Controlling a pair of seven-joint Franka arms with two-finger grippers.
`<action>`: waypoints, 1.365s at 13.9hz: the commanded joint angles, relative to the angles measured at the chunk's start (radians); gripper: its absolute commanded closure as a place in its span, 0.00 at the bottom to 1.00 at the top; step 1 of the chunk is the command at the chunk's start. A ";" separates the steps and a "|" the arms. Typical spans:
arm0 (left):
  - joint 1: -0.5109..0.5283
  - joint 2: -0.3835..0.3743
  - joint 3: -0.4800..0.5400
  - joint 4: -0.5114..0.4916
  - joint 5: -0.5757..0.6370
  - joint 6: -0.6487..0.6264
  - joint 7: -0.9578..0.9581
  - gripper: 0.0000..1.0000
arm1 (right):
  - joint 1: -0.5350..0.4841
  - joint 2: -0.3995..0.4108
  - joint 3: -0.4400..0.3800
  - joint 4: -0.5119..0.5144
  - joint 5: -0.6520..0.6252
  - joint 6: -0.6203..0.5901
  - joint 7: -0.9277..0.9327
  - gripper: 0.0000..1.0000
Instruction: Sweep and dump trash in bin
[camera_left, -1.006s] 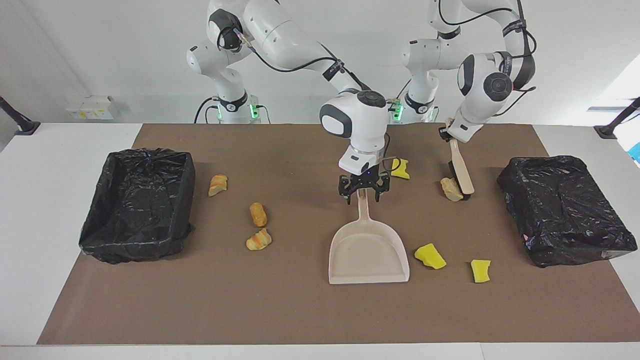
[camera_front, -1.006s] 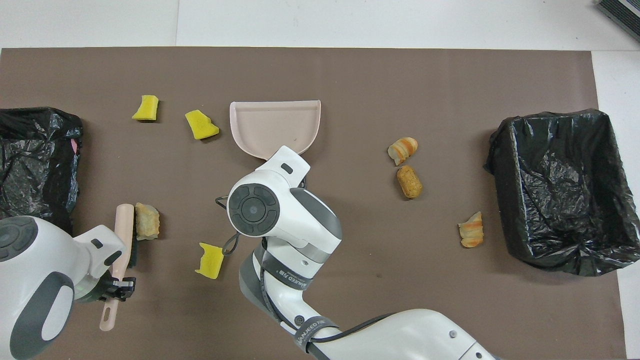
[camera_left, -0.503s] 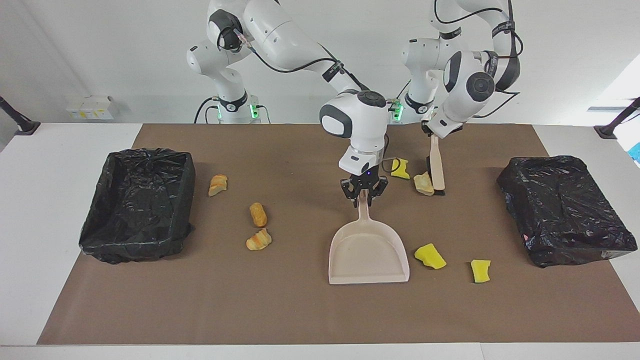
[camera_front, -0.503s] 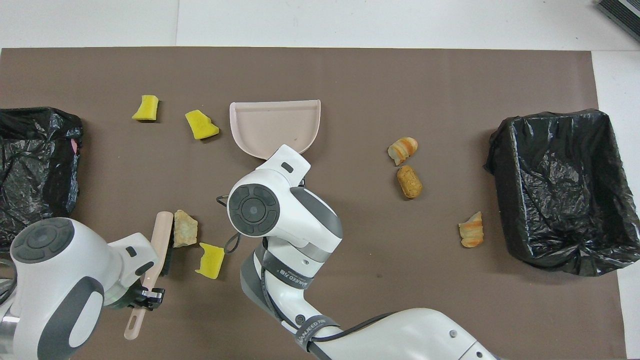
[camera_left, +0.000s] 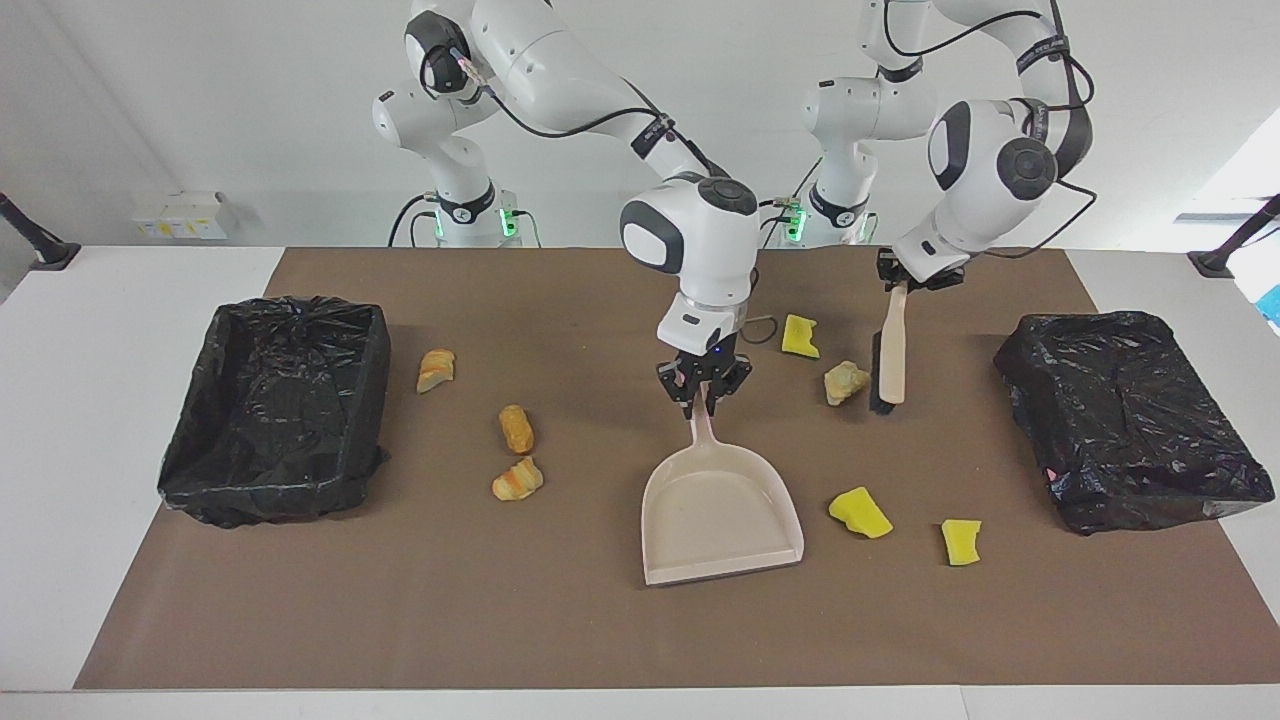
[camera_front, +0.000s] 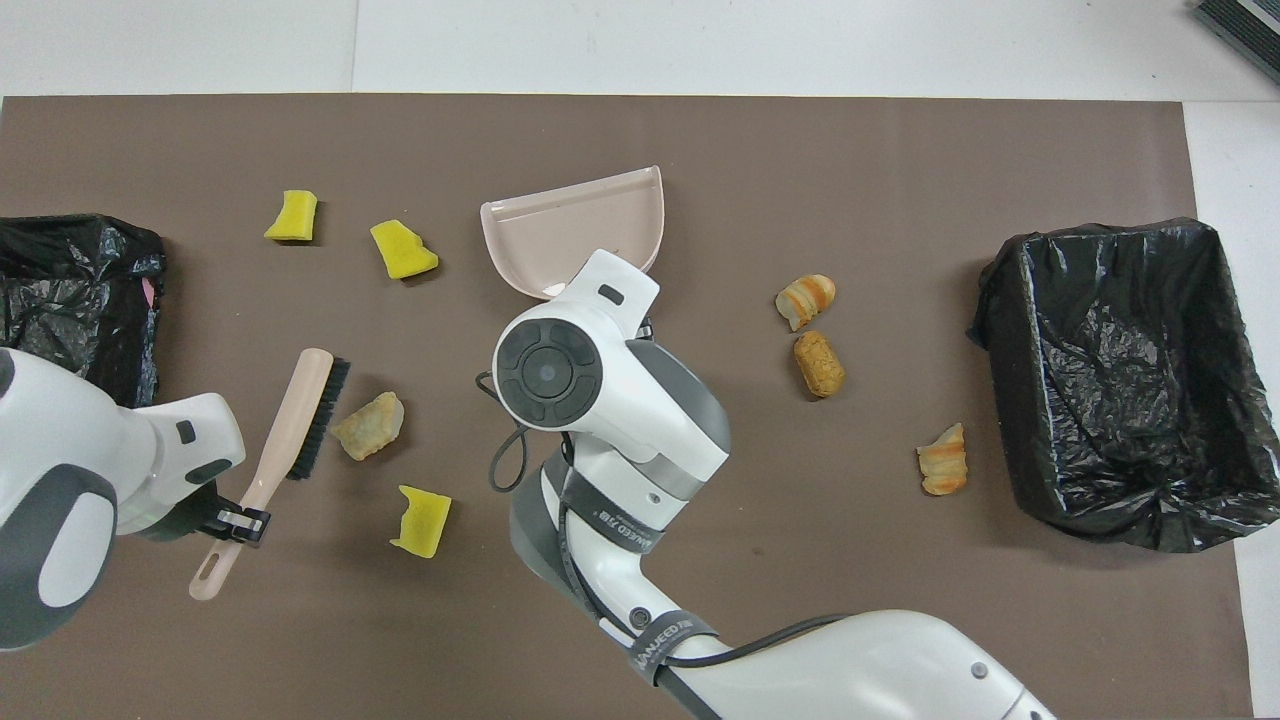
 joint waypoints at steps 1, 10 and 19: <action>0.016 0.120 -0.008 0.152 0.010 0.025 0.045 1.00 | -0.074 -0.102 0.014 -0.082 0.062 -0.020 -0.309 1.00; 0.137 0.502 -0.008 0.563 0.299 0.283 0.260 1.00 | -0.247 -0.239 0.012 -0.218 0.226 -0.158 -1.376 1.00; 0.114 0.599 -0.016 0.577 0.351 0.323 0.344 1.00 | -0.224 -0.279 0.014 -0.309 0.234 -0.167 -1.644 1.00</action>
